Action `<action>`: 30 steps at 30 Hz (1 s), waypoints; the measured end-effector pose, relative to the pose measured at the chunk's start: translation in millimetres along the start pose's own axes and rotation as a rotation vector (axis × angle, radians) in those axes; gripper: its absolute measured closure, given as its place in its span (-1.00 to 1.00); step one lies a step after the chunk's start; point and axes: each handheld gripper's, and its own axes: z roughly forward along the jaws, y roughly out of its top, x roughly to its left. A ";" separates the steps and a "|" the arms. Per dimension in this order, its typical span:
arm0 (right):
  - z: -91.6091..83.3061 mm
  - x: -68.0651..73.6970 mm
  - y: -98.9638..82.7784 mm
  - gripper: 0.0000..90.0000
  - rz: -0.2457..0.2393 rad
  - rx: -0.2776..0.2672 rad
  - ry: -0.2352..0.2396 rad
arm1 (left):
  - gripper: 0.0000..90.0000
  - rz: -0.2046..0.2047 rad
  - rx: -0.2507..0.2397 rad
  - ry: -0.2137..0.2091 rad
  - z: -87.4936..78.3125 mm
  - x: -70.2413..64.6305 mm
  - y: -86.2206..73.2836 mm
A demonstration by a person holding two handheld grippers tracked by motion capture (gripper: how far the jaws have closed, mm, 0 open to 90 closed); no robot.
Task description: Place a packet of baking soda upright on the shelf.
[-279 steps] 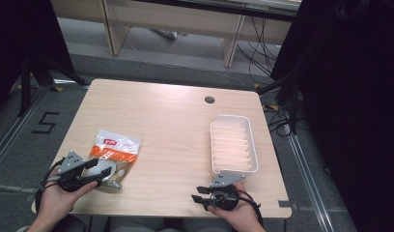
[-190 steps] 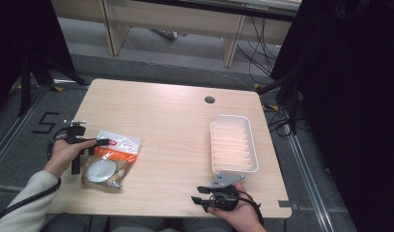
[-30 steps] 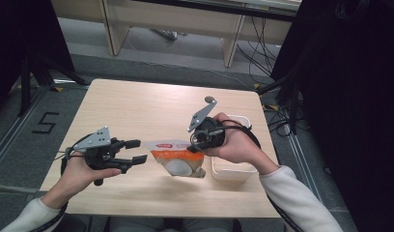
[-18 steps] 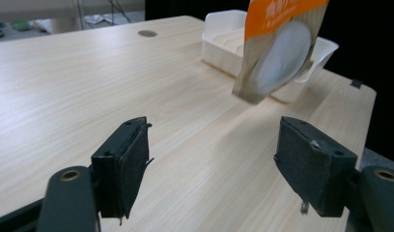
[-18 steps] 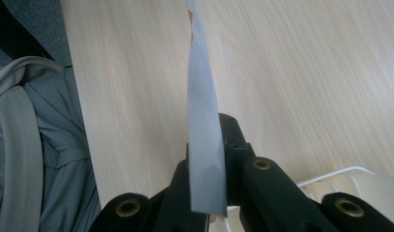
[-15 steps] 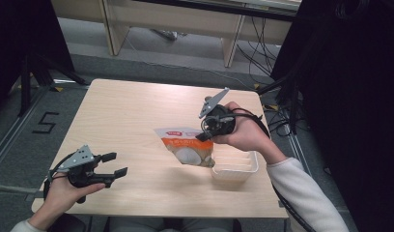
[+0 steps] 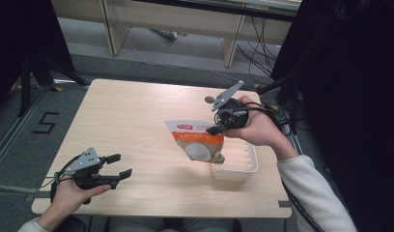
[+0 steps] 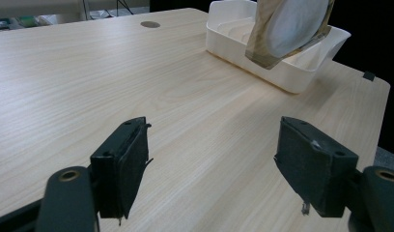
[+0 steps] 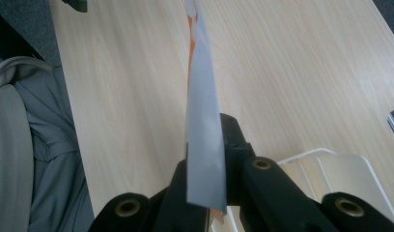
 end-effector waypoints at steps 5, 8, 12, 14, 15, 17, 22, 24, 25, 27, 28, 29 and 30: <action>-5.3 -4.2 -3.1 1.00 0.000 0.000 -0.009 | -0.41 0.004 0.012 0.003 0.7 0.2 -1.4; -7.8 -6.7 -5.4 1.00 0.006 0.004 -0.013 | -0.41 0.025 0.012 -0.003 1.3 1.3 -1.0; -8.8 -11.0 -9.7 1.00 0.019 0.000 -0.014 | -0.40 0.022 0.010 0.002 0.8 0.9 -0.8; -9.6 -12.4 -11.6 1.00 0.022 0.001 -0.006 | -0.40 0.017 0.010 0.002 0.7 0.8 -0.8; -10.6 -12.2 -12.4 1.00 0.038 0.004 -0.010 | -0.40 0.030 0.010 -0.001 0.7 1.9 -0.6; -12.3 -13.7 -13.5 1.00 0.025 0.000 -0.017 | -0.40 0.024 0.005 -0.007 1.4 2.5 -1.0; -18.7 -14.7 -16.6 1.00 0.024 -0.001 -0.022 | -0.40 0.012 0.009 -0.003 1.0 2.1 -1.1; -20.8 -14.7 -18.3 1.00 0.019 -0.004 -0.023 | -0.39 0.012 0.008 -0.003 1.0 2.0 -0.9; -20.8 -14.7 -18.3 1.00 0.019 -0.004 -0.023 | -0.39 0.010 0.004 -0.005 1.2 2.0 -0.7; -23.5 -15.3 -20.8 1.00 0.018 -0.004 -0.029 | -0.39 0.011 0.001 -0.008 1.4 2.0 -0.6; -23.5 -15.3 -20.8 1.00 0.018 -0.004 -0.029 | -0.39 0.011 0.000 -0.007 1.4 2.0 -0.6; -24.8 -16.2 -22.2 1.00 0.012 -0.003 -0.028 | -0.39 0.009 -0.001 -0.007 1.5 2.1 -0.5; -26.0 -15.3 -23.0 1.00 0.024 0.003 -0.029 | -0.39 0.010 -0.001 -0.007 1.4 2.2 -0.5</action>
